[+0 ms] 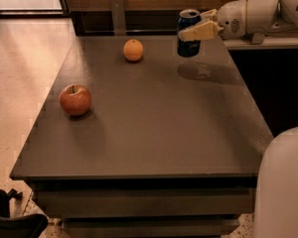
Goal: Move pepsi can near orange
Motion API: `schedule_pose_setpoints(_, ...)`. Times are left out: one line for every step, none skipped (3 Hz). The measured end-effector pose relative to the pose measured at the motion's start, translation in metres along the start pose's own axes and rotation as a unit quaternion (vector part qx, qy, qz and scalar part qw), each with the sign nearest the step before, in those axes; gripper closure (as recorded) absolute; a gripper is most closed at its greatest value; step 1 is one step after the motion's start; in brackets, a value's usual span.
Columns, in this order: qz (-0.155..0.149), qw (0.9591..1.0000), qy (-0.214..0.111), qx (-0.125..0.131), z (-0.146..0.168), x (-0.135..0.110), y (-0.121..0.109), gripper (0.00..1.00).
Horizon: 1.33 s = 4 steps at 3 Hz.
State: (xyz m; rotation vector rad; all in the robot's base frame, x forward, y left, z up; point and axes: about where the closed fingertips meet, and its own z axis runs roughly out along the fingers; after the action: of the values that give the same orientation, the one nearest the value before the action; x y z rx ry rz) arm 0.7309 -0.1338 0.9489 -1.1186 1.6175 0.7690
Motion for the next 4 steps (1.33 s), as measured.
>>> schedule_pose_setpoints(-0.038, 0.9976, -0.025, 0.052, -0.005, 0.003, -0.038, 1.0)
schedule_pose_setpoints(-0.021, 0.9974, -0.044, 0.053, 0.012, 0.029, -0.048, 1.0)
schedule_pose_setpoints(0.015, 0.9975, -0.062, 0.03, 0.032, 0.05, -0.044, 1.0)
schedule_pose_setpoints(0.018, 0.9979, -0.062, 0.009, 0.058, 0.052, -0.031, 0.82)
